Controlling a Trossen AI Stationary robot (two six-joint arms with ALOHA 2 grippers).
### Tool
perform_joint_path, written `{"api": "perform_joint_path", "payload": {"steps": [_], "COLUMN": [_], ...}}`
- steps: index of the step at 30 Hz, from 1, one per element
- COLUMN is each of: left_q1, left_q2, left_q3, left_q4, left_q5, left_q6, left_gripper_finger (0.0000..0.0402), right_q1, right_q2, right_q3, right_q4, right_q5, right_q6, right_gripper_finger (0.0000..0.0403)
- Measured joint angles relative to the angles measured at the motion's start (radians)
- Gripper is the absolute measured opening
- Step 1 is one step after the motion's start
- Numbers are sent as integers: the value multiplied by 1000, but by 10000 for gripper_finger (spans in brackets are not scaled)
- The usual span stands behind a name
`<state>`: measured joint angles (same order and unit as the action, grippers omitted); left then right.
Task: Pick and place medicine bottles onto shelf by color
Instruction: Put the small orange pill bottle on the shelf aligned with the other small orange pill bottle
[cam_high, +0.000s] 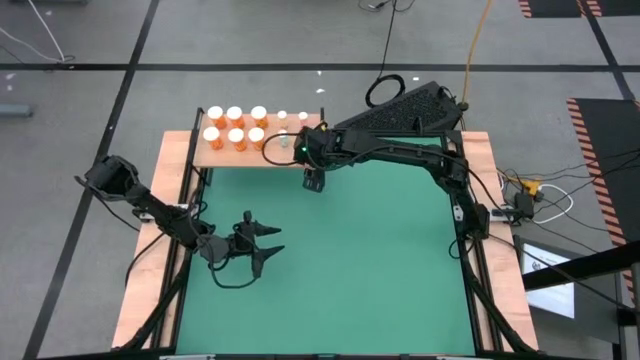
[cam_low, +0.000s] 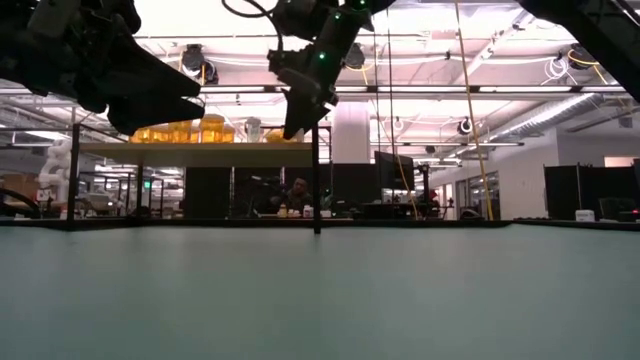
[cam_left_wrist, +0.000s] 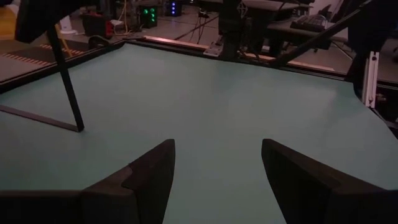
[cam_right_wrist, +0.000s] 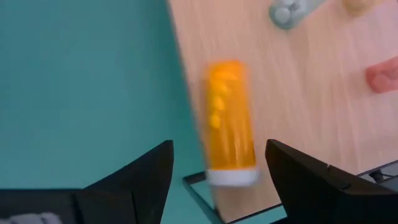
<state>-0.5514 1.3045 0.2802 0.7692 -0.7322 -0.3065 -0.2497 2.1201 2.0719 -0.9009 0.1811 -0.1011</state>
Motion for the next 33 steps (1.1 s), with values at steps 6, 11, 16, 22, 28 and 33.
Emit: {"api": "perform_joint_path", "payload": {"steps": [6, 11, 16, 22, 28, 33], "left_q1": [0, 0, 0, -14, -19, -19], "left_q2": [0, 0, 0, 0, 0, 0], "left_q3": [0, 0, 0, 0, 0, 0], "left_q4": [0, 0, 1, -1, -16, -42], "left_q5": [0, 0, 0, -1, -10, -12], "left_q6": [7, 8, 8, 17, 24, 40], "left_gripper_finger": [243, 243, 243, 243, 243, 243], "right_q1": [0, 0, 0, 32, 100, 159], "right_q2": [-1, -1, -1, -17, -38, -40], "right_q3": [-22, -24, -24, -25, -25, -61], "right_q4": [18, 29, 32, -11, -114, -158], "right_q5": [-1, -2, -3, -3, -55, -108], "right_q6": [-31, -74, -109, -156, -215, -237], "right_gripper_finger": [239, 230, 198, 169, 169, 173]}}
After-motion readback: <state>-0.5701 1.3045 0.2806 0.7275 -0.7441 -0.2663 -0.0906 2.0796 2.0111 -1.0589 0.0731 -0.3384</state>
